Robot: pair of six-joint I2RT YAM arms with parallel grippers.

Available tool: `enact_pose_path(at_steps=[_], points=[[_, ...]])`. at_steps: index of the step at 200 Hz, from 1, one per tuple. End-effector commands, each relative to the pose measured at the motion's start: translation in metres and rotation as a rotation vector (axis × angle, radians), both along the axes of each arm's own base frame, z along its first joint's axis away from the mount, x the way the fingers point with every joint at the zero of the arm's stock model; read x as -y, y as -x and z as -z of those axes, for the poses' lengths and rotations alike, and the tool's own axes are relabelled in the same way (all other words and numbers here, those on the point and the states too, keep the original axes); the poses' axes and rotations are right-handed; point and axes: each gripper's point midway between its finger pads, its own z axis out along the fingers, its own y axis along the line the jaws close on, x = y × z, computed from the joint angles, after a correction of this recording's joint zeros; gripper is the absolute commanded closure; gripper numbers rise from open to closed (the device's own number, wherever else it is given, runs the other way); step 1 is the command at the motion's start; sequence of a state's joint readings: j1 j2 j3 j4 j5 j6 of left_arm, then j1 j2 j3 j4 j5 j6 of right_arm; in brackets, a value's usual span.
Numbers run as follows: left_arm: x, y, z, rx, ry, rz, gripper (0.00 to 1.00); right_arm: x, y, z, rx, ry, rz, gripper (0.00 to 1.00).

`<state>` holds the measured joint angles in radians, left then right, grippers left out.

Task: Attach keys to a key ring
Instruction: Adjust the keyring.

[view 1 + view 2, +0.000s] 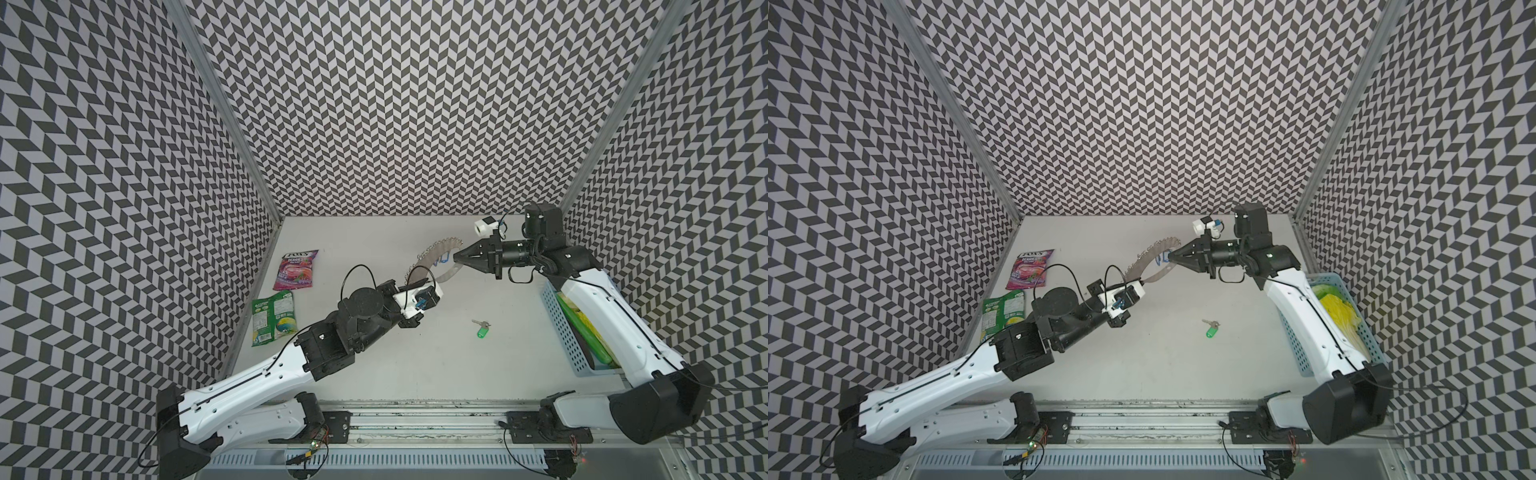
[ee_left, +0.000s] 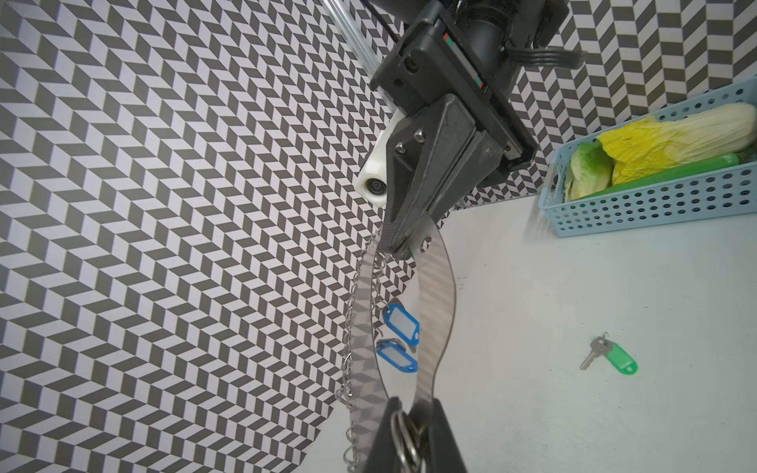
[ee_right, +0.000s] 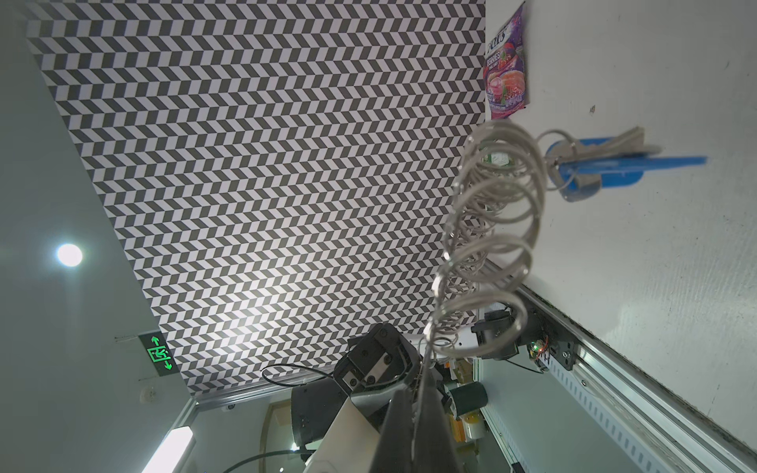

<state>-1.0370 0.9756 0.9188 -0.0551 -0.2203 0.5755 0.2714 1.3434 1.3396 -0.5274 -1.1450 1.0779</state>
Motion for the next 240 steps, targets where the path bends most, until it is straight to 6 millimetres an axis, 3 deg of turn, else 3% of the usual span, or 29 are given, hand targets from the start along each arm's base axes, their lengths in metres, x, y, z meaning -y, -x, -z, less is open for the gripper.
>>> enact_pose_path(at_steps=[1, 38, 80, 105, 185, 221, 240], points=[[-0.038, 0.031, -0.151, 0.085, 0.547, 0.076, 1.0, 0.005, -0.003, -0.008, 0.182, -0.016, 0.007, 1.0], [-0.039, 0.036, -0.158, 0.056, 0.569, 0.105, 1.0, 0.005, 0.01, -0.015, 0.171, -0.065, -0.007, 0.95], [-0.041, 0.04, -0.16, 0.051, 0.569, 0.117, 1.0, 0.005, 0.016, -0.026, 0.165, -0.102, -0.017, 0.66], [-0.042, 0.042, -0.161, 0.054, 0.559, 0.12, 1.0, 0.008, 0.016, -0.026, 0.166, -0.095, -0.007, 0.55], [-0.041, 0.041, -0.155, 0.062, 0.503, 0.109, 1.0, 0.042, -0.003, -0.017, 0.227, 0.036, 0.119, 0.41], [-0.034, 0.039, -0.148, 0.048, 0.452, 0.114, 1.0, 0.064, -0.019, -0.014, 0.345, 0.218, 0.212, 0.36], [-0.029, 0.04, -0.141, 0.021, 0.42, 0.13, 1.0, 0.078, -0.03, -0.025, 0.475, 0.336, 0.277, 0.35]])
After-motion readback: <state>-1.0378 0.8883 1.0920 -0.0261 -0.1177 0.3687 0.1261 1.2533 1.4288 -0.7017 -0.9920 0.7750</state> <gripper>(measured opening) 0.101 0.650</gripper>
